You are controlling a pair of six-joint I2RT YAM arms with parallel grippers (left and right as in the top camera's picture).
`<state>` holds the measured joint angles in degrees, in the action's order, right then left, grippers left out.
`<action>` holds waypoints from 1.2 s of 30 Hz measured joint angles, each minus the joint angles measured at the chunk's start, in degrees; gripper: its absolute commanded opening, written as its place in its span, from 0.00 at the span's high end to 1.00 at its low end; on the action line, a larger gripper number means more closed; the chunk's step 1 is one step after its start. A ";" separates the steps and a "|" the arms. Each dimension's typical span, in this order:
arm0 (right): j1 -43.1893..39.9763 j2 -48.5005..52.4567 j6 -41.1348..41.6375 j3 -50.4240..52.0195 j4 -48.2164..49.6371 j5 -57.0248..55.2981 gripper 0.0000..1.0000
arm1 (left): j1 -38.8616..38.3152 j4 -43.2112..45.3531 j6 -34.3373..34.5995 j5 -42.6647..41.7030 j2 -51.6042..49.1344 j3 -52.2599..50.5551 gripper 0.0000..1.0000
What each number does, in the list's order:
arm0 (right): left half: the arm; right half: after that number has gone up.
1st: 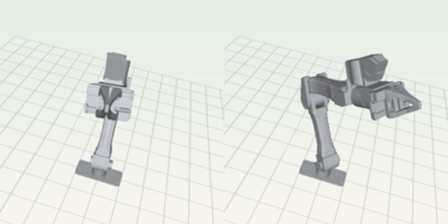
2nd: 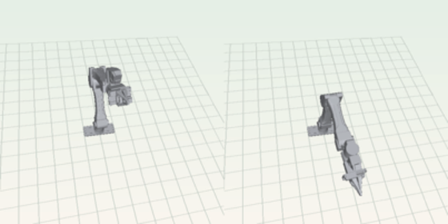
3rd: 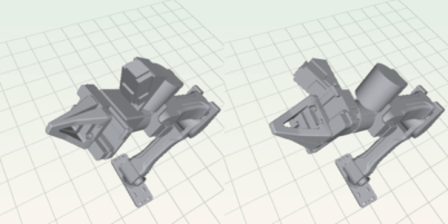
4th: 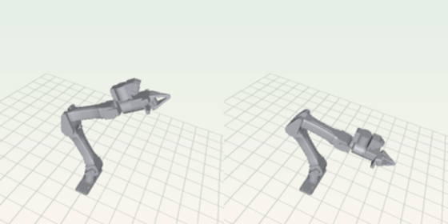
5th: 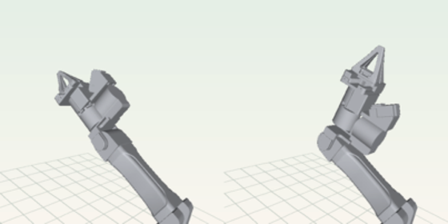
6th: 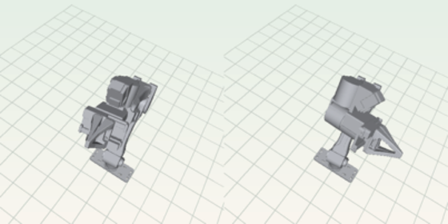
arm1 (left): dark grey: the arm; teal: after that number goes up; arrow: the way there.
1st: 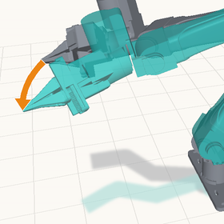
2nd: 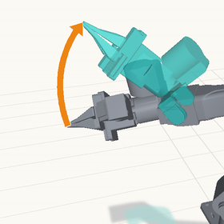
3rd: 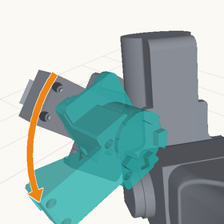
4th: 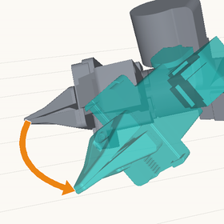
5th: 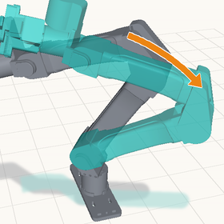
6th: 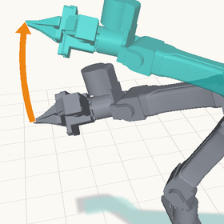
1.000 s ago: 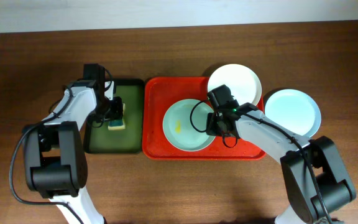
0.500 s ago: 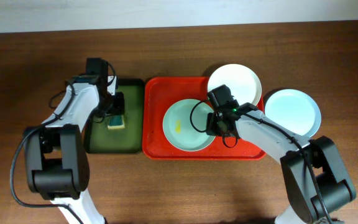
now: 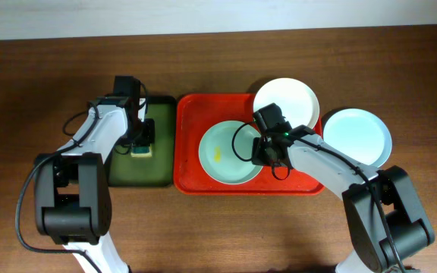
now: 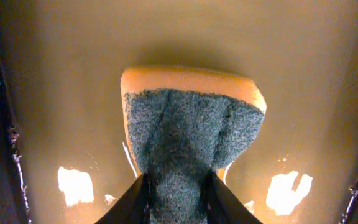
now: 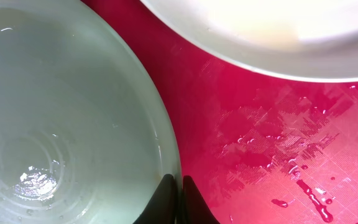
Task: Clean dirty plates on tray and stack at the side
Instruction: 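Reach the left gripper to the sponge on the black tray and grasp it, then scrub the pale-green plate with the sponge in the left gripper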
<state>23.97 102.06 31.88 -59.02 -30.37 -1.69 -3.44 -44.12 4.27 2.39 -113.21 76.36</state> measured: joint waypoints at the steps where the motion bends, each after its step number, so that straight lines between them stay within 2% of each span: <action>1: 0.00 0.00 -0.02 0.00 0.00 -0.02 0.96 | 0.00 0.68 -0.02 -0.02 0.37 -0.72 0.86; 3: 0.00 0.00 0.00 0.00 -0.02 -0.02 0.96 | 0.00 0.87 -0.04 -0.02 0.50 -1.16 1.00; 10: 0.00 0.00 -0.02 0.00 -0.02 0.00 0.96 | 0.02 0.55 -0.04 -2.38 2.51 -1.31 1.00; 13: -0.04 -0.07 -0.02 -0.11 -1.18 1.44 0.96 | 0.00 2.99 -0.02 -2.64 18.27 -1.03 1.00; 15: -0.20 -0.22 0.02 -0.11 -2.43 3.52 0.96 | 0.00 2.80 -0.02 -3.48 24.68 -0.70 1.00; 31: -0.31 -0.24 -0.70 -0.11 -2.86 5.25 0.96 | 0.00 -0.48 -0.02 -5.62 24.90 -0.72 1.00; 36: -0.31 -0.24 -4.17 -0.11 -2.40 7.39 0.96 | 0.00 -0.50 -0.02 -5.62 20.37 -0.72 1.00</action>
<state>23.66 101.82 27.70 -59.13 -32.77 5.69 -3.44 -44.62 4.25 -3.22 -92.84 75.64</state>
